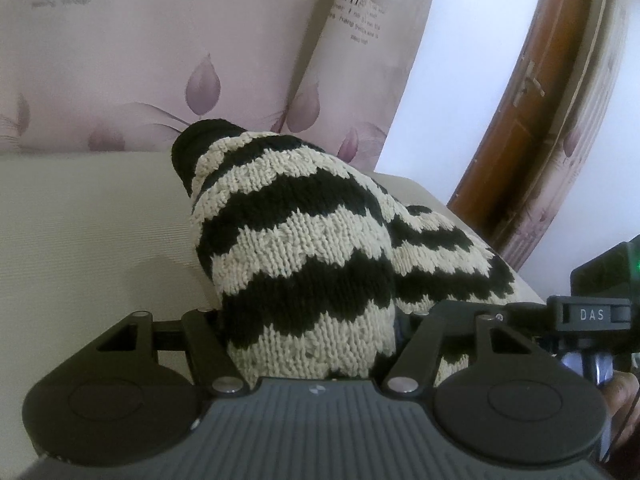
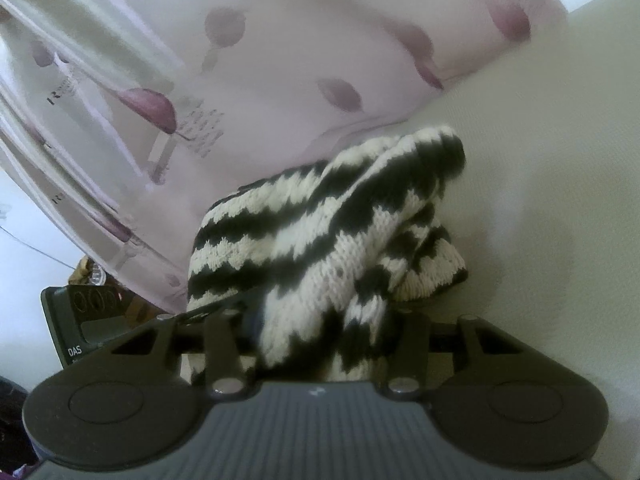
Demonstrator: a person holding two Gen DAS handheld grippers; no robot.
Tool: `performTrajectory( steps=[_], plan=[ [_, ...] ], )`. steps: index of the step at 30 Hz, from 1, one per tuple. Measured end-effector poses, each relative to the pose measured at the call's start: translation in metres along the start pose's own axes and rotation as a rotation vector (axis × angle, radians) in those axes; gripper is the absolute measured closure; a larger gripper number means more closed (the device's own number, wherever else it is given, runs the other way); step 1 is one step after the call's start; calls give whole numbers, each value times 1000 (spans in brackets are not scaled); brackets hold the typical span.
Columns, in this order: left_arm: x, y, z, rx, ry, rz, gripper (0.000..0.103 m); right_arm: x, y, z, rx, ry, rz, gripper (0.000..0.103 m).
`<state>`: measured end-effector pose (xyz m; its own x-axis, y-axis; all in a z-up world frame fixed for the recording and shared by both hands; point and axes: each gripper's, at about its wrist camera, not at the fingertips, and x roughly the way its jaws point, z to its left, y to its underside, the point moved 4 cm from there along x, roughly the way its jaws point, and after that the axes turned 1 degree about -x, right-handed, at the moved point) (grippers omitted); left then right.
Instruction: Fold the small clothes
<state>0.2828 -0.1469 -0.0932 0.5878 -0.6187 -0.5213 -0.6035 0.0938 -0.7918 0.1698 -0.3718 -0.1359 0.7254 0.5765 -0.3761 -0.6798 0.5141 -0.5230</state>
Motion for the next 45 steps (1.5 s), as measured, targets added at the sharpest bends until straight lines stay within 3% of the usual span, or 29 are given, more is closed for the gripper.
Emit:
performTrajectory(
  steps=[20,34,45],
  plan=[
    [-145,43,11,-21,-115,-64,40,-12,79,106,-23,-124,31,56],
    [-194,71,19,-42,-145,-98,40,-14,117,147,-54,-130,49,56],
    [-197,81,25,-42,-164,-90,39,-5,127,151,-56,-128,61,56]
  ],
)
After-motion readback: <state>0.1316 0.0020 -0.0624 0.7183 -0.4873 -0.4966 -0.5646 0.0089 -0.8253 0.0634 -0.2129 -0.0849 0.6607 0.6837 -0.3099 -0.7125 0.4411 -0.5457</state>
